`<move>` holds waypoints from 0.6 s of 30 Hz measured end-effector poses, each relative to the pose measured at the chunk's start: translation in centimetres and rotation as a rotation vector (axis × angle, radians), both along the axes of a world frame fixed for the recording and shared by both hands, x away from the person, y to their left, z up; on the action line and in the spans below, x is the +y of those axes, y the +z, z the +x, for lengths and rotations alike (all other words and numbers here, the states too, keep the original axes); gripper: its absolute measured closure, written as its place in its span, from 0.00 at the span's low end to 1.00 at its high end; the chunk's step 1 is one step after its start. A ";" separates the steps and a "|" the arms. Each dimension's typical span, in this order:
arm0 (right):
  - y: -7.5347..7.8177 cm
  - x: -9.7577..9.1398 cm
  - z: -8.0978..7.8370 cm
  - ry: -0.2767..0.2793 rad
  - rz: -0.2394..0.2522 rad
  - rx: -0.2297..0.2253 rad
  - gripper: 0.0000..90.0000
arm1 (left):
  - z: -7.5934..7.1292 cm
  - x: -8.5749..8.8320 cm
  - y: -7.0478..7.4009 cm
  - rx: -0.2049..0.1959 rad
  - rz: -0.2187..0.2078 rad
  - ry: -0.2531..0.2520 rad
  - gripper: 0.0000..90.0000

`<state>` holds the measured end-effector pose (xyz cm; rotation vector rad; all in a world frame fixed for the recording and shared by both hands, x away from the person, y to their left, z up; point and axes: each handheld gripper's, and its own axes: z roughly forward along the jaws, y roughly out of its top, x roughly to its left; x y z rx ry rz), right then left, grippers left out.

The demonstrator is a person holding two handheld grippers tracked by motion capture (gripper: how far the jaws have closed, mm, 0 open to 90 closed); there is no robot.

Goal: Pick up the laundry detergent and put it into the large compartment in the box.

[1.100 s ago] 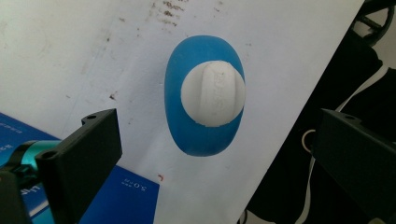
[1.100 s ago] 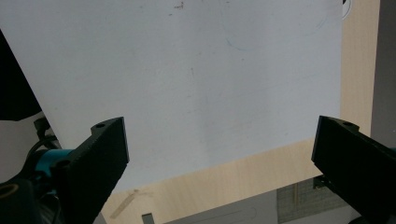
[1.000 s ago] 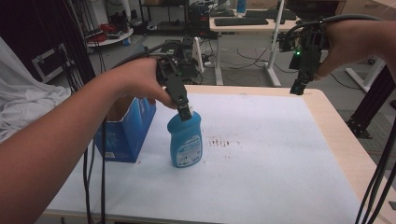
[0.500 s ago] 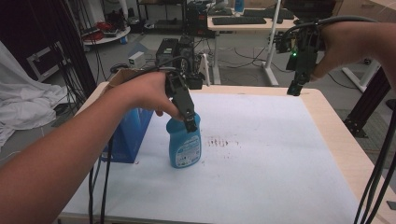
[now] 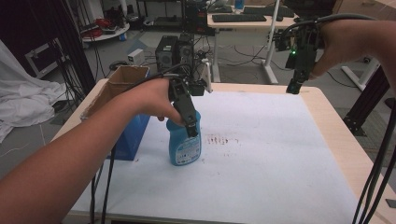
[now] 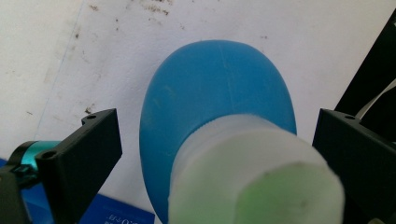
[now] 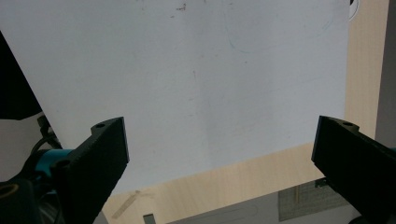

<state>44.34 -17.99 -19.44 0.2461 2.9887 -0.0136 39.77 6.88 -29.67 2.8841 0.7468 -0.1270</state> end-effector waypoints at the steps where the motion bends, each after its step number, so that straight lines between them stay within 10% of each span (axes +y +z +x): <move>1: 0.0 0.0 0.0 0.001 -0.003 0.000 0.03 | 0.0 0.0 0.0 -0.002 0.004 0.001 0.02; 18: -0.3 0.2 0.1 0.000 -0.003 0.003 0.03 | -0.1 -0.5 -0.3 -0.008 0.028 -0.015 0.16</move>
